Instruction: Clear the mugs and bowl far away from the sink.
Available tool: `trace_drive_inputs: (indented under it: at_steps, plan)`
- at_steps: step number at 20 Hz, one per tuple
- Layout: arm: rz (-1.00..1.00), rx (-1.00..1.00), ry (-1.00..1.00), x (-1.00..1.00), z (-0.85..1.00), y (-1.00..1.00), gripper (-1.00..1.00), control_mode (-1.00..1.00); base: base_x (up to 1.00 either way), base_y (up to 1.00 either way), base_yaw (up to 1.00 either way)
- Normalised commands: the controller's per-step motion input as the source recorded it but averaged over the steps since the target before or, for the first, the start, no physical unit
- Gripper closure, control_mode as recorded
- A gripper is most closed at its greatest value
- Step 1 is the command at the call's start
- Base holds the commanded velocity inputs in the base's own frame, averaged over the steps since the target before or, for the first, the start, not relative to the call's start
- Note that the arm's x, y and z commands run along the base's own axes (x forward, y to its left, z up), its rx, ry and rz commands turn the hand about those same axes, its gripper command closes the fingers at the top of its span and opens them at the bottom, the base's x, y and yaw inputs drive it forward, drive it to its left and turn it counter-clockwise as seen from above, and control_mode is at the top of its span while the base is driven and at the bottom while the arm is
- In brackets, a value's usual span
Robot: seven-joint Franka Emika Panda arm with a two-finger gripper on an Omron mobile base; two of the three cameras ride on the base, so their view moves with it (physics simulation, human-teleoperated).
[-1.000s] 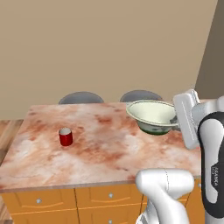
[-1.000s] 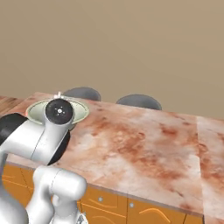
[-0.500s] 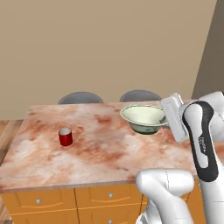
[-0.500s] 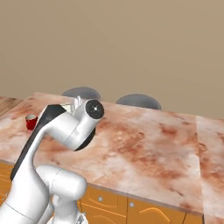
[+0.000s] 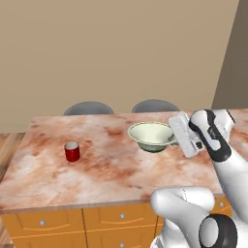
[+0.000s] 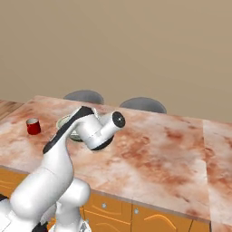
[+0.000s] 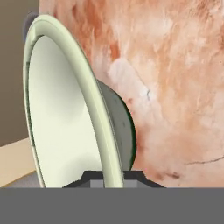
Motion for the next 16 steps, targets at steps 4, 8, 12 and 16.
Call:
trace_drive_inputs:
  at_steps: [4,8,12,16]
  plan:
    - [0.18,0.0,0.0,0.82,-0.52,-0.25,1.0,-1.0,0.0,0.0,0.0]
    - [0.18,0.0,0.0,0.77,-0.45,-0.28,1.0,-1.0,0.0,0.0,0.0]
    - [0.18,0.0,0.0,0.66,-0.45,-0.26,1.0,-1.0,0.0,0.0,0.0]
    - [0.19,0.0,0.0,0.61,-0.47,-0.22,1.0,-1.0,0.0,0.0,0.0]
